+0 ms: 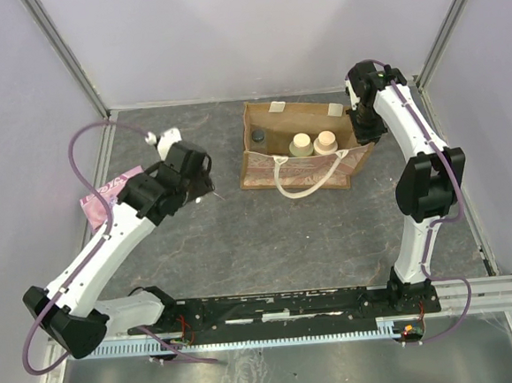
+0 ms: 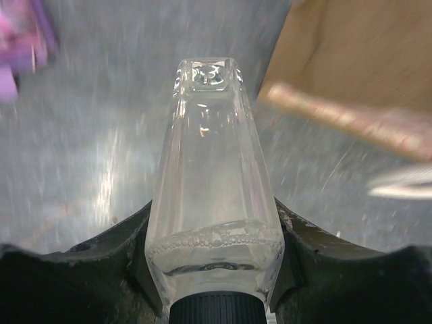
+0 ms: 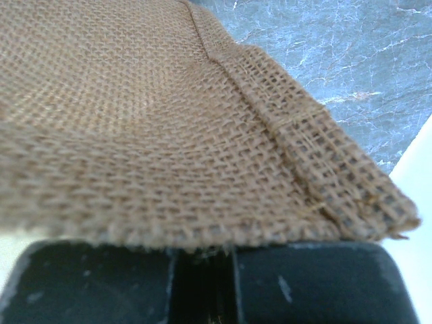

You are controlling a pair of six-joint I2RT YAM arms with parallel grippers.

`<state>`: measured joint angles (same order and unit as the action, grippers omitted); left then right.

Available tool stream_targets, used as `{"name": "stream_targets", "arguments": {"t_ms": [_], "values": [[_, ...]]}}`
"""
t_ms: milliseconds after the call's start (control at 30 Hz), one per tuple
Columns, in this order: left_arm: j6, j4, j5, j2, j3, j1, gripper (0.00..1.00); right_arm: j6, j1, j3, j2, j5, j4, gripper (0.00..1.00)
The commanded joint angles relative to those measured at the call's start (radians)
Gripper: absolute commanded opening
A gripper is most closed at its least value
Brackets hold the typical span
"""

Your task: Place the personal care products into the canvas bag

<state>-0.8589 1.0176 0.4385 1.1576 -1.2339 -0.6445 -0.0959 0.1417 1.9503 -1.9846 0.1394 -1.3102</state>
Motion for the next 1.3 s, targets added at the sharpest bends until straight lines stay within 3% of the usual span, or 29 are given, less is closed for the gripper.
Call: {"name": "stream_targets", "arguments": {"t_ms": [0,100,267,433,700,1000,1267], "values": [[0.401,-0.430,0.199,-0.005,-0.144,0.006,0.03,-0.023,0.009,-0.018,-0.019,-0.055,0.018,0.00],[0.529,-0.637,0.146,0.018,-0.169,0.006,0.03,-0.024,0.009,-0.008,-0.020,-0.055,0.013,0.00],[0.629,-0.804,-0.073,0.113,-0.286,0.004,0.03,-0.024,0.010,0.011,-0.019,-0.058,0.012,0.00],[0.671,-0.825,-0.213,0.155,-0.422,0.005,0.03,-0.025,0.010,0.014,-0.020,-0.074,0.014,0.00],[0.605,-0.880,-0.466,0.221,-0.483,0.003,0.03,-0.025,0.010,0.039,-0.038,-0.067,0.001,0.00],[0.579,-0.614,-0.540,0.435,-0.666,-0.029,0.03,-0.027,0.009,0.069,-0.045,-0.050,-0.020,0.00],[0.598,-0.324,-0.450,0.588,-0.897,-0.083,0.03,-0.024,0.010,0.192,-0.063,-0.030,-0.061,0.00]]}}
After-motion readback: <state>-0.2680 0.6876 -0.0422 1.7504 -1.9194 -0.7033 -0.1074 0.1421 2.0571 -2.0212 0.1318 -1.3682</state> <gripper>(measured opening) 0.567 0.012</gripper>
